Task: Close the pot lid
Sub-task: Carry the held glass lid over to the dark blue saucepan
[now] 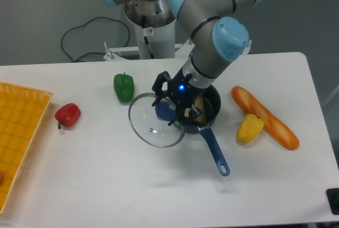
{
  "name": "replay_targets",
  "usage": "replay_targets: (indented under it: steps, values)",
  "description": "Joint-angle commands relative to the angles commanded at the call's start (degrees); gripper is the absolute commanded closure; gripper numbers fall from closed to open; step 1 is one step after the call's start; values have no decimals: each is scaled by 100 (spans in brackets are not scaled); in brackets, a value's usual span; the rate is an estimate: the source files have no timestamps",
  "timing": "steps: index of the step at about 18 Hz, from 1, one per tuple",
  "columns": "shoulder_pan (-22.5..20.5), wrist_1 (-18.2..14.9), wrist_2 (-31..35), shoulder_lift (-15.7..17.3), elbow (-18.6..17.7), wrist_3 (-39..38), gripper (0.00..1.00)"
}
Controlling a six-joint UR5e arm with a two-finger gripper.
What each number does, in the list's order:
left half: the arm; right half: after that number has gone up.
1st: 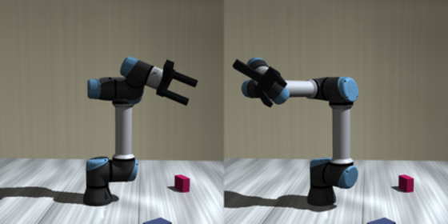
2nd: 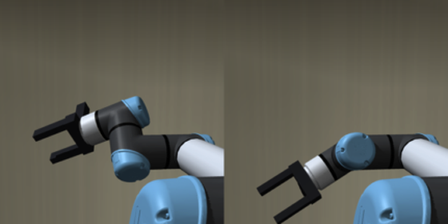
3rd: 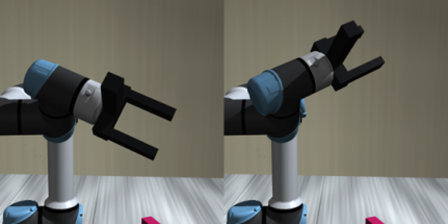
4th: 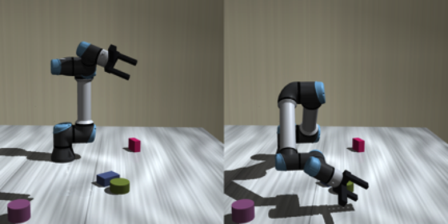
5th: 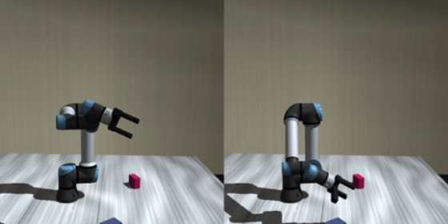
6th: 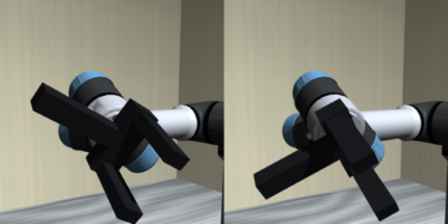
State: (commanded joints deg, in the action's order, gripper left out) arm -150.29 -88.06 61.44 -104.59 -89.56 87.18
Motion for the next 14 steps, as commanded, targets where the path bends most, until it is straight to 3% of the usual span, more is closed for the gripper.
replay_targets:
  steps: [11, 14]
  values:
    - [-554, -527, 61, -88, -79, 2082, 45]
    - [-686, -528, 70, -97, -211, 2382, 44]
